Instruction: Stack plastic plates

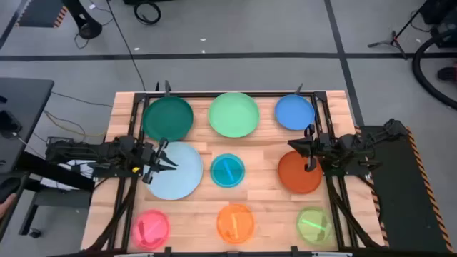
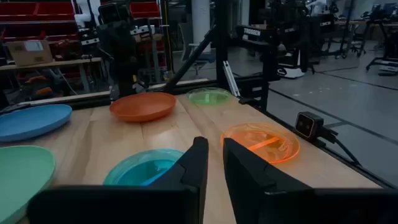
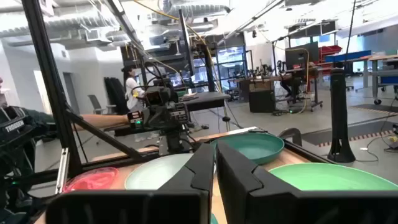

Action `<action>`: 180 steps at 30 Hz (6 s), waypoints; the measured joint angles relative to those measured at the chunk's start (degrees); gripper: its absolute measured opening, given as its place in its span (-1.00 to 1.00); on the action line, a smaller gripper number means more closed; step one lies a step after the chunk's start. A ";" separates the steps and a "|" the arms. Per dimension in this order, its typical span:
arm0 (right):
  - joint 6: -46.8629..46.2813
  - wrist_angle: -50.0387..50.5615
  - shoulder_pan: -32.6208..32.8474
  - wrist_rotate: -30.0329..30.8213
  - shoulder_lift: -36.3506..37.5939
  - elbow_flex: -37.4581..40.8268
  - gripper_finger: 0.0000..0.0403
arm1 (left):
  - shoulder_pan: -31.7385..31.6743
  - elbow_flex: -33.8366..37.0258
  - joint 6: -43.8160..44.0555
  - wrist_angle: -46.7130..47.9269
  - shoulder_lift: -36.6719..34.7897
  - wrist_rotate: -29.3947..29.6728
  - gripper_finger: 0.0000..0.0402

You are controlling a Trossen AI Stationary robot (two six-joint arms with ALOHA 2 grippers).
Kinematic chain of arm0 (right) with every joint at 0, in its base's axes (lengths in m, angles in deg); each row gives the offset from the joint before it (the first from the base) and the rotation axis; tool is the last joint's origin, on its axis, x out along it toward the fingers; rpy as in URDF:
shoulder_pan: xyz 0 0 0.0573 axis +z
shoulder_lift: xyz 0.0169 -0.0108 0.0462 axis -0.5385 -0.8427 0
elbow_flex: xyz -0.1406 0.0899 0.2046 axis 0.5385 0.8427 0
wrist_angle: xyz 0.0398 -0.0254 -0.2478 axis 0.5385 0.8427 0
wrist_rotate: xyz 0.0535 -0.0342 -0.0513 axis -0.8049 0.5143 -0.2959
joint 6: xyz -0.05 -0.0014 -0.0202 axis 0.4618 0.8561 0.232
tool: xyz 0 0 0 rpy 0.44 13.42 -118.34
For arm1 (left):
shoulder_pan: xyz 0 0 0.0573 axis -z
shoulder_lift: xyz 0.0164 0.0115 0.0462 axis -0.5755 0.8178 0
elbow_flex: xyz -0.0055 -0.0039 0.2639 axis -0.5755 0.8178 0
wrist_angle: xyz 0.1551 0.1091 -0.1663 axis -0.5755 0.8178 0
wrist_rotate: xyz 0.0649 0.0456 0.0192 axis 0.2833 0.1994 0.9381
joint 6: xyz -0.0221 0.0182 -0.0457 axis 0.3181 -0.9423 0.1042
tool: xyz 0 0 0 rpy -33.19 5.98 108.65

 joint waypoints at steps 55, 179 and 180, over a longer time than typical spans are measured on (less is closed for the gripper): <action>0.00 0.02 0.00 0.01 0.00 0.00 -0.86 | -0.01 0.00 0.02 0.02 0.00 0.02 -0.71; -44.78 88.88 15.85 -19.88 -95.15 -70.79 0.57 | -0.02 0.01 0.01 0.00 0.00 0.02 -0.71; -46.31 90.51 15.51 -19.00 -94.19 -70.79 0.57 | 0.00 0.00 0.00 0.00 0.00 0.02 -0.71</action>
